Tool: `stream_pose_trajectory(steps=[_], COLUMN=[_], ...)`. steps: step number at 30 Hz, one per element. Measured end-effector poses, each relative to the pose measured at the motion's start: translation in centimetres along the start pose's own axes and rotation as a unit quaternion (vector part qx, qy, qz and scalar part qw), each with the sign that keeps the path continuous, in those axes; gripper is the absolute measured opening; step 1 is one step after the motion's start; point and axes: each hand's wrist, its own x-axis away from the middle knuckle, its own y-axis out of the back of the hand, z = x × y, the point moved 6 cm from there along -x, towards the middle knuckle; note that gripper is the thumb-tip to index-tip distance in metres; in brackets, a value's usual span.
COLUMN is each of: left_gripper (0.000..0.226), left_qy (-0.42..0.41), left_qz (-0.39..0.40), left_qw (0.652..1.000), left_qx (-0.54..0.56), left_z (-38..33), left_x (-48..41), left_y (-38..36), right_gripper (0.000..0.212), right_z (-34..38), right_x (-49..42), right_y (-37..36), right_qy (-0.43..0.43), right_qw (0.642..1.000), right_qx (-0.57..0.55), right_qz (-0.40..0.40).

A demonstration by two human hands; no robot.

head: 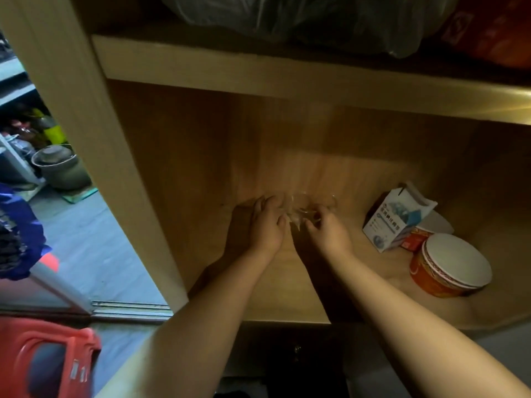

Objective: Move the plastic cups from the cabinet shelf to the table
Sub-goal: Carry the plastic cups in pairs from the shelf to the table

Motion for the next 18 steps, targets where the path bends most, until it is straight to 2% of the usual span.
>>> stream_pose_trajectory(steps=[9, 14, 18], left_gripper=[0.026, 0.007, 0.006], left_qy=[0.027, 0.037, 0.007], left_qz=[-0.001, -0.003, -0.009], left_qw=[0.999, 0.999, 1.0], left_qx=[-0.029, -0.016, -0.008], left_z=[0.6, 0.5, 0.3], left_x=[-1.5, 0.0, 2.8], left_y=[-0.5, 0.7, 2.2], right_gripper=[0.018, 0.008, 0.012], right_z=[-0.2, -0.5, -0.5], right_x=[-0.7, 0.5, 2.5], right_y=[0.1, 0.4, 0.8], right_qy=[0.011, 0.02, 0.043], right_qw=[1.0, 1.0, 0.998], right_qx=[-0.002, -0.012, -0.042], right_qz=[-0.01, -0.012, -0.018])
